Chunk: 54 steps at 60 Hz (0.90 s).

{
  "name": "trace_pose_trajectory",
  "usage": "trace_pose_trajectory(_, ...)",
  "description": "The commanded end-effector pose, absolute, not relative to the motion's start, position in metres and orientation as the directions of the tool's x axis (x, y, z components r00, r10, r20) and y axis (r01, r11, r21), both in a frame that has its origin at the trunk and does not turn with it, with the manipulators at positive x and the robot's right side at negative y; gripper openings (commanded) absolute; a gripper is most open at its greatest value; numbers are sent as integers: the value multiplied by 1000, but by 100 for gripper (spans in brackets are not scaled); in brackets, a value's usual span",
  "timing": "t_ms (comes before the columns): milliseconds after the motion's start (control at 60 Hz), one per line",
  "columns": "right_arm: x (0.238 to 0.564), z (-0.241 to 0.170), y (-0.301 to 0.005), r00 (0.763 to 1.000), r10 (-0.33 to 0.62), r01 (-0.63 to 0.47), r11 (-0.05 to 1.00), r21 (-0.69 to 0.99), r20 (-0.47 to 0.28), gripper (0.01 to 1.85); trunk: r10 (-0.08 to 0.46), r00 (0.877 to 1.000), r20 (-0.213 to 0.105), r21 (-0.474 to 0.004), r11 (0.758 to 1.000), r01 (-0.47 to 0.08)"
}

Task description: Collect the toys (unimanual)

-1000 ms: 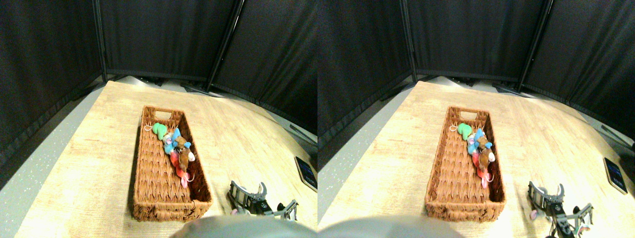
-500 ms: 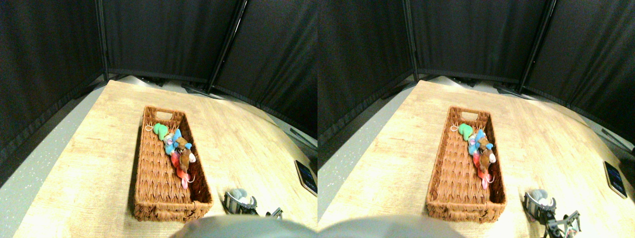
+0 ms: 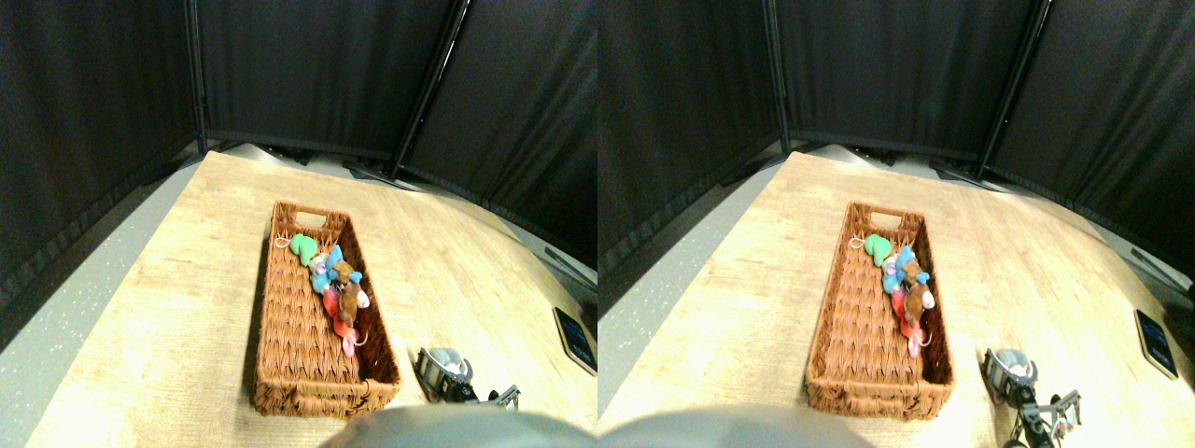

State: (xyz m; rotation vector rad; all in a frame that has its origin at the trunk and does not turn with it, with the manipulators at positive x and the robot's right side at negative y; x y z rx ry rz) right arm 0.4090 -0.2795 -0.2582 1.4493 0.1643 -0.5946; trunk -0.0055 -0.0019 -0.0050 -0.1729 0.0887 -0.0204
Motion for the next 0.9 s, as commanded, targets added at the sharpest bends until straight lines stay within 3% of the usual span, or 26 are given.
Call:
trace_pose_trajectory(17,412,-262,-283,807,-395,515,109,850,-439,6,-21,993,-115,-180,984,0)
trace_pose_trajectory(233,425,-236,-274,852,-377,447,162,880,-363,6,-19,995,-100,-187,982,0)
trace_pose_trajectory(283,431,-226,-270,881,-331,415,198,888,-338,6,-16,995,-97,-187,982,-2)
trace_pose_trajectory(417,443,-209,-262,916,-272,363,255,896,-294,6,-10,996,-87,-195,981,-7)
trace_pose_trajectory(583,456,-192,-251,937,-233,323,291,900,-261,6,2,997,-77,-209,978,-18)
trace_pose_trajectory(600,460,-187,-247,952,-205,289,340,895,-229,6,3,997,-76,-212,977,-19)
trace_pose_trajectory(833,479,-155,-221,970,-116,242,411,879,-212,6,25,998,-60,-236,971,-38)
trace_pose_trajectory(900,485,-143,-212,978,-79,208,484,850,-195,6,32,998,-54,-244,969,-44)
